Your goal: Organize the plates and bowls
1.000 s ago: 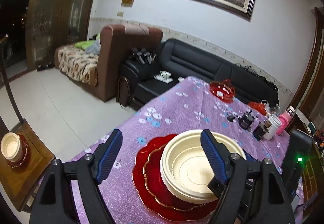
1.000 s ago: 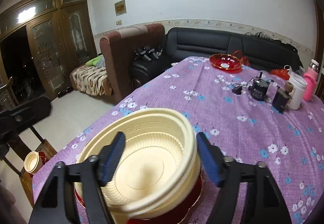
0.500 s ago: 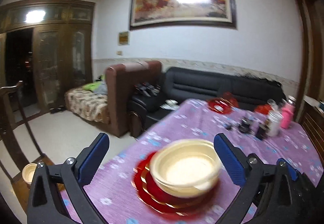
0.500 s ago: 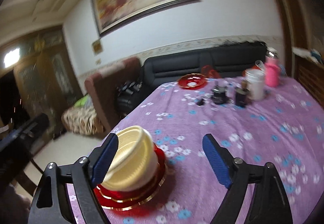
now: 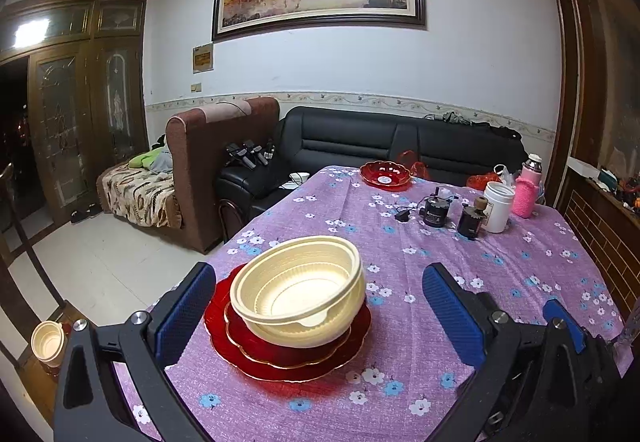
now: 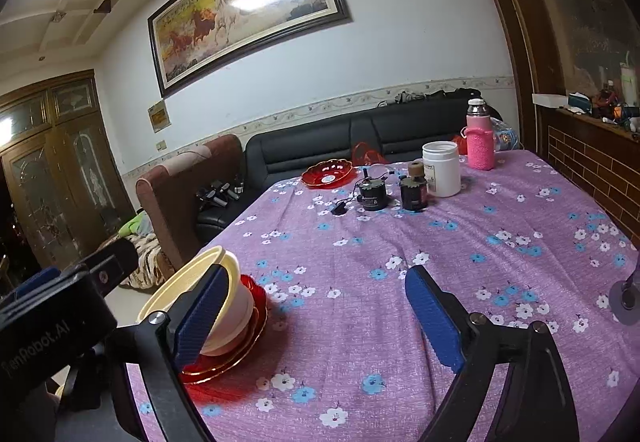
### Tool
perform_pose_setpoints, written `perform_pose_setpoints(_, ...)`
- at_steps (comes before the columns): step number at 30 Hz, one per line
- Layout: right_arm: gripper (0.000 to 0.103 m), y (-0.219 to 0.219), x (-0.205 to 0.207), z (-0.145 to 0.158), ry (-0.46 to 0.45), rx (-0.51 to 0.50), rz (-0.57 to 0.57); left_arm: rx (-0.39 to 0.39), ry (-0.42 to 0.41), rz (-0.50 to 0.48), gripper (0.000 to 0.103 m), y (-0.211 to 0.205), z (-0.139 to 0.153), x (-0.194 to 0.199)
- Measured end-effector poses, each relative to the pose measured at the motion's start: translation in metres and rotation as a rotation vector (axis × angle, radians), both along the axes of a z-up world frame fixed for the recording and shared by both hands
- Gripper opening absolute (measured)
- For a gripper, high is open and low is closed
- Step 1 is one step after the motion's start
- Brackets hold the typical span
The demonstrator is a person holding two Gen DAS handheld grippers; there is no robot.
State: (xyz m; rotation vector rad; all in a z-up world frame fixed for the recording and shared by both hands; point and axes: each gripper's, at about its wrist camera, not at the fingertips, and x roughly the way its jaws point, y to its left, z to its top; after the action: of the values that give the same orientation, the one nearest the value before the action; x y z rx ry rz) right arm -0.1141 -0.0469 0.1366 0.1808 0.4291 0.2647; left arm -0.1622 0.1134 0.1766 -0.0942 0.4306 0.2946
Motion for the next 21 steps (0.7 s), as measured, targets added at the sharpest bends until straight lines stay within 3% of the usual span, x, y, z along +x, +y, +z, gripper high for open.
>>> perform_pose_setpoints(21,0.095,0.026,-0.006,-0.008,0.010,-0.094,0.075,-0.066,0.035,-0.016,0.103,0.011,-0.009,0.001)
